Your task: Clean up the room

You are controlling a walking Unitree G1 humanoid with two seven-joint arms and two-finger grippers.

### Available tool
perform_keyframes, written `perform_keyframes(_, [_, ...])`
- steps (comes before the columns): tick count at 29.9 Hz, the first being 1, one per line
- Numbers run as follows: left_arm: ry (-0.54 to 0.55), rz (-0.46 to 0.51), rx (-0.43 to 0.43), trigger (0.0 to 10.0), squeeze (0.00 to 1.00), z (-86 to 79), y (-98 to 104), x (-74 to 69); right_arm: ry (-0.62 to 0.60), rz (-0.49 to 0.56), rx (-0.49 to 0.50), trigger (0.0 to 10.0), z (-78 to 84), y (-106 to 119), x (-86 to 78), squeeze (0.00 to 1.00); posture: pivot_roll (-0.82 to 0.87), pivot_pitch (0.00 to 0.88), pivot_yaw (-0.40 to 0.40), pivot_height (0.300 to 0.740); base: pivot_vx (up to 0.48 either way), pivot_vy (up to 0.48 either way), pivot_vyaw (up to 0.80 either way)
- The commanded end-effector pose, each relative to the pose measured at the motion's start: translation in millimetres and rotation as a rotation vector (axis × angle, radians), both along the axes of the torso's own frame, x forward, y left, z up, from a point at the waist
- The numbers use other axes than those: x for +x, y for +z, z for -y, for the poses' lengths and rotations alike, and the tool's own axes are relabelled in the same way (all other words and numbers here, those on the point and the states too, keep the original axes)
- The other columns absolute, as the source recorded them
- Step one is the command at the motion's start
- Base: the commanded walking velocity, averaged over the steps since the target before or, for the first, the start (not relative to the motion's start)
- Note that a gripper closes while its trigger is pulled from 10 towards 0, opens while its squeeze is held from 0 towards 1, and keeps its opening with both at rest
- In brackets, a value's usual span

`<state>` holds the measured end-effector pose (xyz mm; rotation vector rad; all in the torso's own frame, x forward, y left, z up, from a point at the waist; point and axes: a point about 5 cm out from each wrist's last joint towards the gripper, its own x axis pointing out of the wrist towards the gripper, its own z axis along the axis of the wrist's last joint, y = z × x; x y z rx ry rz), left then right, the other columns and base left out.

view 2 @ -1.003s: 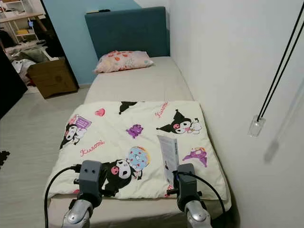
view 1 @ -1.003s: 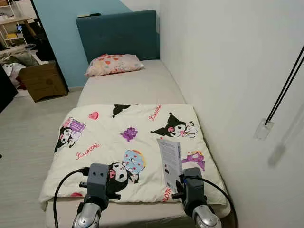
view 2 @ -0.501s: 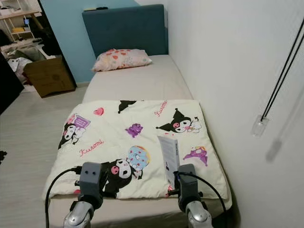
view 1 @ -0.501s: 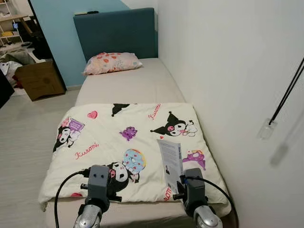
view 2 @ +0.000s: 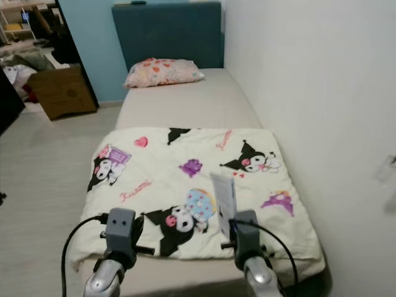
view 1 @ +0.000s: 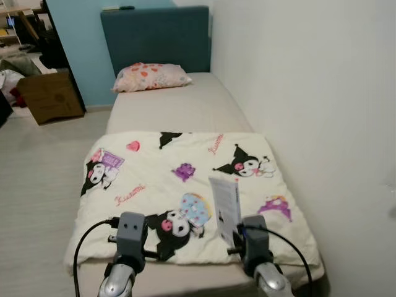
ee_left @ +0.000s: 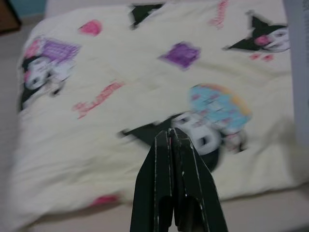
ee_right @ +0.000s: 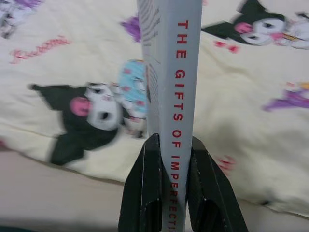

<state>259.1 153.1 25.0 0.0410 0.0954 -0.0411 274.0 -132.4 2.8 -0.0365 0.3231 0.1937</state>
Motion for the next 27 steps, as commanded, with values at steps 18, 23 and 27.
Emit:
perform_keyframes(18, [0.012, -0.010, 0.009, 10.0, 0.00, -5.6, -0.7, 0.2, 0.012, 0.012, 0.020, 10.0, -5.4, -0.9, -1.1, 0.00, 0.02, 0.037, 0.010, 0.740, 0.000, 0.480, 0.00])
perform_keyframes(23, [0.018, -0.006, 0.012, 10.0, 0.00, -7.8, 0.5, -0.3, 0.015, 0.012, 0.023, 10.0, -7.2, -0.8, -0.7, 0.00, 0.02, 0.036, 0.007, 0.740, 0.000, 0.480, 0.00])
perform_keyframes(27, [0.022, -0.007, 0.015, 10.0, 0.00, -9.9, 0.3, -0.6, 0.017, 0.011, 0.025, 10.0, -8.7, -0.8, -0.1, 0.00, 0.03, 0.035, 0.006, 0.740, 0.000, 0.480, 0.00])
